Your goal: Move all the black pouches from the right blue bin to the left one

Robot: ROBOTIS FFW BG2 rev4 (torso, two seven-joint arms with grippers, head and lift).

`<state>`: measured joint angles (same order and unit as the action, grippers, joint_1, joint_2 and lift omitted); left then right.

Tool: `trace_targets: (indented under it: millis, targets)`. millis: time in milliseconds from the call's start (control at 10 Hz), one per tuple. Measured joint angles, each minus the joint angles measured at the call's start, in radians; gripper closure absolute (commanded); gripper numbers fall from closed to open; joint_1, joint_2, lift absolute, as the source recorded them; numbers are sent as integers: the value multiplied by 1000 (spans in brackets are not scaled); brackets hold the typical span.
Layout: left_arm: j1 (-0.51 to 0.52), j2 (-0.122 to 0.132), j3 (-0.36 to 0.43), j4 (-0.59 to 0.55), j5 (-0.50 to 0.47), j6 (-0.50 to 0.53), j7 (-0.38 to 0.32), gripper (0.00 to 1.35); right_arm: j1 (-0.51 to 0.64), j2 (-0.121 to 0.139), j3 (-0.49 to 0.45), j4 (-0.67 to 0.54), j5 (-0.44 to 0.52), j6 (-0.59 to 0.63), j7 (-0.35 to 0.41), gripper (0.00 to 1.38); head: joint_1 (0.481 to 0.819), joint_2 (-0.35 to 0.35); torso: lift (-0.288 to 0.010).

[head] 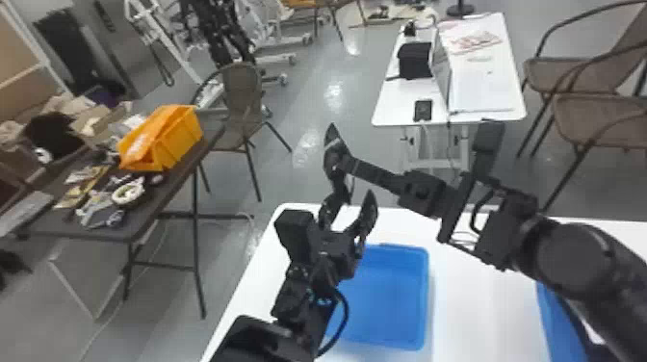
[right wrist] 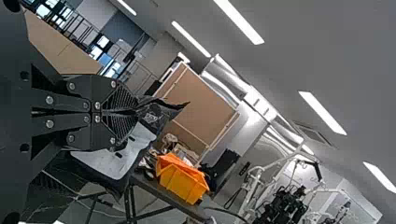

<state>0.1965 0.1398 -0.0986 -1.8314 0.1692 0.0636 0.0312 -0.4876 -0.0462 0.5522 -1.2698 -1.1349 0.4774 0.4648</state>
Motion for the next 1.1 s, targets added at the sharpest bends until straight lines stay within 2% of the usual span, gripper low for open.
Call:
trace_targets:
  millis: [300,600,700,800,900,1100]
  targets:
    - [18,28,-32,-3,-28,-76,102,1220,1,-1,0,-3,8,0,0,1214,642,350,10]
    - [35,30,-30,-8,-44,-101,125,1220,3,-1,-1,-13,27,-2,0,1200,643,350,10]
    - [37,30,-29,-9,-48,-109,128,1220,4,-1,-2,-13,30,-5,0,812,642,350,10]
    - [39,30,-28,-9,-51,-114,130,1220,7,-1,-4,-11,28,-12,6,245,641,350,10]
    - [42,28,-25,-9,-55,-117,132,1220,14,-1,-11,-10,31,-24,15,2,640,350,10]
    - [53,20,-11,-9,-67,-128,143,1220,47,-1,-80,-60,108,-18,-4,214,637,350,10]
